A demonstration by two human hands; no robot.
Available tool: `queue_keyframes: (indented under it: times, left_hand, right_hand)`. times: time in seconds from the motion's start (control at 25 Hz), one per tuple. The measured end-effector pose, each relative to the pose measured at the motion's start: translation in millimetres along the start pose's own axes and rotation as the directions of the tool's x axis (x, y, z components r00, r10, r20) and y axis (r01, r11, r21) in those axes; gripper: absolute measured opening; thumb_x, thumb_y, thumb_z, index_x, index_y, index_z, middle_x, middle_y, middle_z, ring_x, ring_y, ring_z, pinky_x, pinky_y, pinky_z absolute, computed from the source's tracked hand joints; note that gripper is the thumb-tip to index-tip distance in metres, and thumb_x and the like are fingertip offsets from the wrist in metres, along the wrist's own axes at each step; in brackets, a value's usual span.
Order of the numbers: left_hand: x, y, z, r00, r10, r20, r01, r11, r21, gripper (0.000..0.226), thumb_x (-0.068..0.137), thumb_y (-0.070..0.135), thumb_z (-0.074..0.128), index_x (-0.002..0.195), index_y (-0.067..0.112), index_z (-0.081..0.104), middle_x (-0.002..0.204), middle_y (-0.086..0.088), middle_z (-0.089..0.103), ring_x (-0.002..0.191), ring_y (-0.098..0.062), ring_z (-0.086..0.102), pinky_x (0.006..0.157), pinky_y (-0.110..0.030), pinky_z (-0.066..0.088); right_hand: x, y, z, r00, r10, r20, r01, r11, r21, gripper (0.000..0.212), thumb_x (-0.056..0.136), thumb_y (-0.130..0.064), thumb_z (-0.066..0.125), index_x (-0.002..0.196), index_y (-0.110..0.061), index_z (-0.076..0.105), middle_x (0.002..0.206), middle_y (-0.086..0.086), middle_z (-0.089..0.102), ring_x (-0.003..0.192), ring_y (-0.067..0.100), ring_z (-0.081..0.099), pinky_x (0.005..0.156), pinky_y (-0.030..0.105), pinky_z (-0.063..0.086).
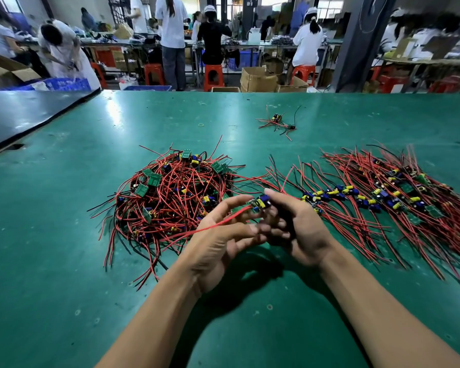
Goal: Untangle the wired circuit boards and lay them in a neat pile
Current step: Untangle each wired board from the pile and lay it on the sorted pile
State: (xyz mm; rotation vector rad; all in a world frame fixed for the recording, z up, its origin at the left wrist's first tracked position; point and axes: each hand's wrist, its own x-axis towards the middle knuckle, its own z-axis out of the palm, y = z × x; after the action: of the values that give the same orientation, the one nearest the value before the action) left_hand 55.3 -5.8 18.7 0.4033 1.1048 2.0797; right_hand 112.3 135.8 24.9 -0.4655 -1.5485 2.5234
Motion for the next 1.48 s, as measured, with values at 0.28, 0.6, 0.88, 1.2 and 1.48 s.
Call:
queue_keyframes:
  times: [0.28,0.6,0.88,1.2,1.48]
  left_hand:
    - [4,2,2,0.993,-0.115,-0.028,0.118,0.986,0.115,0.039,0.081,0.042,0.064,0.098,0.008,0.063,0.077,-0.015,0.066,0.057,-0.021,0.066,0.054,-0.027,0.057]
    - [-2,-6,3,0.997,-0.026,-0.066,0.045,0.951,0.304,0.03,0.078,0.021,0.074,0.096,0.006,0.057,0.079,-0.013,0.073,0.066,-0.027,0.072,0.06,-0.031,0.059]
    - [2,-12,4,0.984,-0.026,-0.175,0.086,0.936,0.341,0.003,0.087,0.007,0.067,0.086,0.005,0.065,0.069,-0.01,0.065,0.058,-0.029,0.068,0.048,-0.026,0.054]
    - [2,-19,15,0.967,0.083,-0.239,0.03,0.9,0.436,0.017,0.091,0.01,0.059,0.079,0.004,0.07,0.063,-0.009,0.063,0.052,-0.027,0.061,0.051,-0.036,0.053]
    - [-1,-16,15,0.973,0.078,-0.216,0.014,0.919,0.393,0.015,0.095,0.007,0.055,0.089,0.0,0.067,0.068,-0.011,0.07,0.055,-0.023,0.065,0.044,-0.029,0.054]
  right_hand:
    - [-6,-3,-5,0.97,0.124,0.207,-0.095,0.985,-0.147,0.023,0.085,-0.039,0.064,0.079,-0.017,0.062,0.063,0.004,0.029,0.052,0.019,0.019,0.055,0.024,0.018]
    - [-1,3,-8,0.998,0.02,0.065,0.003,0.945,-0.328,0.03,0.091,-0.034,0.069,0.067,-0.021,0.056,0.056,0.002,0.045,0.044,0.014,0.043,0.046,0.023,0.037]
    - [4,8,-13,0.99,-0.138,0.01,0.123,0.845,-0.521,0.038,0.089,-0.038,0.073,0.064,-0.018,0.051,0.062,0.01,0.035,0.053,0.019,0.029,0.049,0.027,0.022]
    - [6,8,-21,0.994,-0.102,0.04,0.11,0.92,-0.377,0.017,0.089,-0.028,0.074,0.092,-0.011,0.073,0.068,0.002,0.061,0.054,0.016,0.045,0.048,0.023,0.035]
    - [4,8,-26,0.982,0.036,0.183,-0.008,0.988,-0.153,0.022,0.083,-0.02,0.078,0.101,-0.007,0.073,0.072,0.007,0.066,0.047,0.011,0.053,0.05,0.025,0.047]
